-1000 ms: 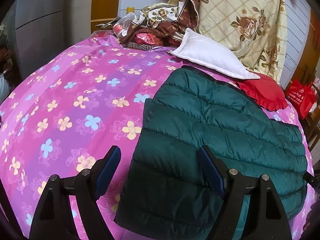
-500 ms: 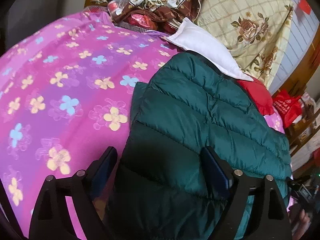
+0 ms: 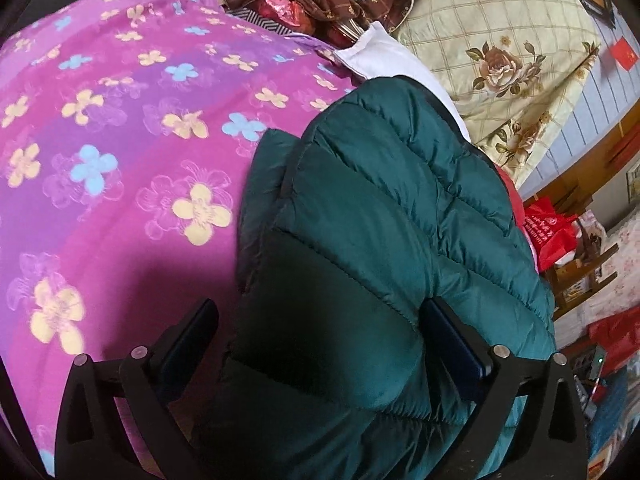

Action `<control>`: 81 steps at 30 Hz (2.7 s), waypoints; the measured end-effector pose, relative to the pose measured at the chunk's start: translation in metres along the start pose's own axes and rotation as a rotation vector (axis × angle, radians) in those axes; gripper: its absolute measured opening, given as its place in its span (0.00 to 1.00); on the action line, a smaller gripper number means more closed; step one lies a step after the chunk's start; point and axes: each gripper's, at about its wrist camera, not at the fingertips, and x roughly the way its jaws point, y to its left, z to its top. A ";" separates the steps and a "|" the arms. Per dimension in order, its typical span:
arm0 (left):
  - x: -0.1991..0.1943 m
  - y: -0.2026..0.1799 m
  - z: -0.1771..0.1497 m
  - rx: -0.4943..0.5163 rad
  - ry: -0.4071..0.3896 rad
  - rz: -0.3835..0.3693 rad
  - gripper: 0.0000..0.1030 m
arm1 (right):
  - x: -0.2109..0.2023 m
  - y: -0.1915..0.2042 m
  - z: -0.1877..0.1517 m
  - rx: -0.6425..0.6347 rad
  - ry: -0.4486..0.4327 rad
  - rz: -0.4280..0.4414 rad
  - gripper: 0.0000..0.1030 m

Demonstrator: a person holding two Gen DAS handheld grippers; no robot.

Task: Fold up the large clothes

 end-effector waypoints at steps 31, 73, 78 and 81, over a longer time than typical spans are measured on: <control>-0.156 -0.047 -0.103 0.279 0.021 -0.036 0.11 | -0.166 0.060 -0.105 -0.182 -0.137 0.059 0.37; -0.203 -0.113 -0.196 0.443 -0.213 0.326 0.40 | -0.193 0.171 -0.225 -0.359 -0.231 -0.200 0.91; -0.201 -0.113 -0.199 0.439 -0.215 0.332 0.40 | -0.185 0.182 -0.231 -0.359 -0.232 -0.219 0.91; -0.198 -0.113 -0.202 0.439 -0.209 0.329 0.40 | -0.184 0.181 -0.233 -0.337 -0.243 -0.226 0.92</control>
